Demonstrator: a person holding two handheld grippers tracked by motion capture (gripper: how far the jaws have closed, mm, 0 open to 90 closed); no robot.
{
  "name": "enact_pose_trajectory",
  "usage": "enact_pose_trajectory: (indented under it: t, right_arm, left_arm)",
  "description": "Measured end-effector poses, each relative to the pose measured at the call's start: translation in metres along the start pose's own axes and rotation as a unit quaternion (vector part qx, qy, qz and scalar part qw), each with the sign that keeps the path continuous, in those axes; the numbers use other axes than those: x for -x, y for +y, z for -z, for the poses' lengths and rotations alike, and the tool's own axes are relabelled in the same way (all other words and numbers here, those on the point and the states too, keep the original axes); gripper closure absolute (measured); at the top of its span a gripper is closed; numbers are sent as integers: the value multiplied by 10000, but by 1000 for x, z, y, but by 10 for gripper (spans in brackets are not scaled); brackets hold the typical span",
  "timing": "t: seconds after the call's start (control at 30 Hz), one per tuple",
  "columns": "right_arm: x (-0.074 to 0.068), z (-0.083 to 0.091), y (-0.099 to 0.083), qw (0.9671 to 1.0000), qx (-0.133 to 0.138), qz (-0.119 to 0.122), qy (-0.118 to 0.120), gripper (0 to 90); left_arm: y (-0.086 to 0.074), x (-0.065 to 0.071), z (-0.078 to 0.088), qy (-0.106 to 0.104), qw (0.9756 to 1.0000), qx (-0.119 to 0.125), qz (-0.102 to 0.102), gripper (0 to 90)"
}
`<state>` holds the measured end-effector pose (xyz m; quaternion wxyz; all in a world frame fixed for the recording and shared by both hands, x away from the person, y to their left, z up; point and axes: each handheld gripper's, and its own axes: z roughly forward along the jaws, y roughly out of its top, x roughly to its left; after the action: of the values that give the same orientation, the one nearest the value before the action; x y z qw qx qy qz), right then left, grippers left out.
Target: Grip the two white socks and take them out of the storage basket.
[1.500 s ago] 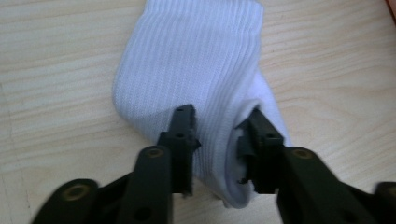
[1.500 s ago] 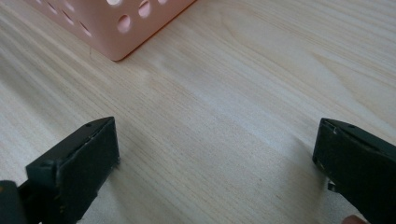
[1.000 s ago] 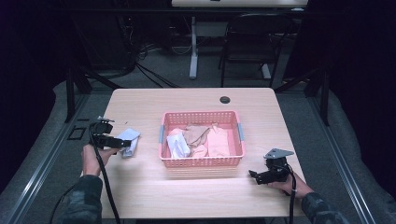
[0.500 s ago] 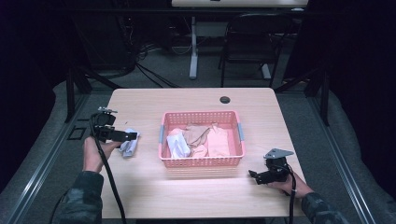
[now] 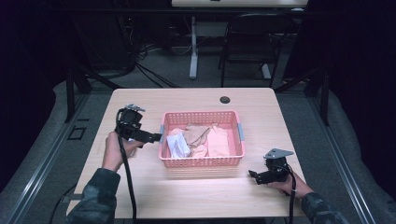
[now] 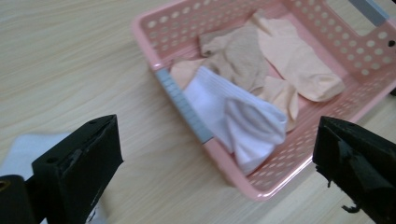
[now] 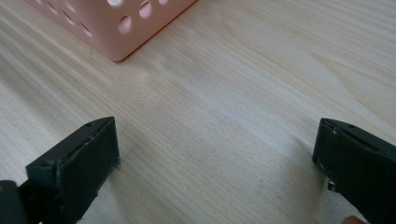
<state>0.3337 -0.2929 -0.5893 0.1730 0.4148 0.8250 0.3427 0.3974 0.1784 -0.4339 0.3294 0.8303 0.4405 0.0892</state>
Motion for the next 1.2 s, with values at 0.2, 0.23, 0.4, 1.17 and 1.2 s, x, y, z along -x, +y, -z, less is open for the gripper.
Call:
enact_pose_trajectory:
  t: [0.2,0.23,0.4,1.17,1.2]
  right_arm:
    - [0,0,0,10000,-3,-3,4,0]
    - [0,0,0,10000,0,-2,4,0]
    - [0,0,0,10000,1,1,8,0]
    - [0,0,0,10000,1,3,8,0]
    - [0,0,0,10000,3,0,7,0]
  left_arm:
    - [9,22,-31,-223,9992,-241,-239,55]
    - [9,25,-35,-267,9989,-266,-273,62]
    - [7,37,-62,-402,9963,-625,-429,152]
    - [12,51,-129,-133,9797,-1938,-503,622]
    - [12,51,-129,-151,9792,-1960,-503,665]
